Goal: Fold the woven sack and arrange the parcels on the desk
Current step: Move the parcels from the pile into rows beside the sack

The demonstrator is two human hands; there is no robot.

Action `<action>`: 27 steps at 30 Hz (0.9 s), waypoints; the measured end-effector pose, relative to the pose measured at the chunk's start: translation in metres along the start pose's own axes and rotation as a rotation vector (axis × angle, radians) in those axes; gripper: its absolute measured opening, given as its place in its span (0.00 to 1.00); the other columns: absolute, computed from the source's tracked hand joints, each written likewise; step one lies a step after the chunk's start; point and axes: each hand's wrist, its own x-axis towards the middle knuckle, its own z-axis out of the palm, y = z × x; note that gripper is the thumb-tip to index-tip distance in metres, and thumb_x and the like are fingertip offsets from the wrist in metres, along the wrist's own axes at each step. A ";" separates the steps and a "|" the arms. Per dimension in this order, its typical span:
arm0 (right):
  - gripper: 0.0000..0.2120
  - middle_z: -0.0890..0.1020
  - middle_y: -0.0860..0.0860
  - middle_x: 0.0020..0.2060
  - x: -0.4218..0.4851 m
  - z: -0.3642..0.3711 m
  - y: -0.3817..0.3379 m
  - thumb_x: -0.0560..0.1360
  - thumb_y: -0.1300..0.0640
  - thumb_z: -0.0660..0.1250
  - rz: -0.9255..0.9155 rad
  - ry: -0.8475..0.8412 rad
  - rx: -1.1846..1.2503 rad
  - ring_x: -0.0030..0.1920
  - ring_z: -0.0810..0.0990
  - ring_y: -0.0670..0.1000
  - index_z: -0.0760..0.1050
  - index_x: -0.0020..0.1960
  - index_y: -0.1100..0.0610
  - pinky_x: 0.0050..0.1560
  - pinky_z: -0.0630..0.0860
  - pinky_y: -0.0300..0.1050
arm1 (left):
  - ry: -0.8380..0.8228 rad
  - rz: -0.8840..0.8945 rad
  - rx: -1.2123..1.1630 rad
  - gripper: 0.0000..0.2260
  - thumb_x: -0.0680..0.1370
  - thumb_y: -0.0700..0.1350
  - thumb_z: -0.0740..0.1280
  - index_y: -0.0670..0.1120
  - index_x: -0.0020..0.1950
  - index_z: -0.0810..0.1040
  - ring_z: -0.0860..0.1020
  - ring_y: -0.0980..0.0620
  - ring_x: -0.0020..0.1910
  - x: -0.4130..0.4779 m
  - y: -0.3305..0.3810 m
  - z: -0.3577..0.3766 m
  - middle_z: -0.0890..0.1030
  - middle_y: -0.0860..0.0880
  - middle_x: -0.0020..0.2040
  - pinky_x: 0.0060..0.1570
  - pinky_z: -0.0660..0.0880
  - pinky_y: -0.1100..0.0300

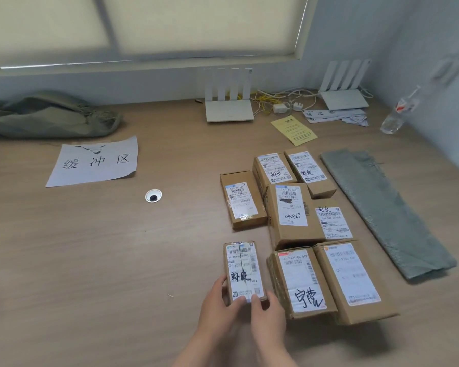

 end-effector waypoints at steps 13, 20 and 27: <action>0.12 0.85 0.61 0.49 0.030 0.026 -0.016 0.82 0.56 0.64 0.400 -0.038 0.731 0.50 0.85 0.59 0.77 0.54 0.66 0.53 0.81 0.52 | -0.009 0.000 0.033 0.16 0.77 0.44 0.71 0.64 0.57 0.74 0.79 0.73 0.47 0.035 0.017 0.021 0.83 0.65 0.50 0.41 0.73 0.77; 0.12 0.85 0.61 0.50 0.048 0.030 -0.025 0.82 0.56 0.64 0.391 -0.022 0.816 0.51 0.85 0.60 0.77 0.55 0.65 0.59 0.81 0.57 | -0.009 -0.003 0.039 0.12 0.77 0.49 0.71 0.58 0.60 0.79 0.80 0.72 0.45 0.052 0.025 0.026 0.84 0.63 0.49 0.39 0.72 0.78; 0.13 0.85 0.59 0.52 0.035 0.028 -0.021 0.82 0.56 0.65 0.368 0.011 0.788 0.52 0.85 0.58 0.76 0.61 0.63 0.58 0.81 0.56 | 0.001 -0.043 0.005 0.19 0.77 0.53 0.70 0.55 0.67 0.73 0.78 0.62 0.53 0.046 0.018 0.016 0.80 0.57 0.57 0.53 0.72 0.67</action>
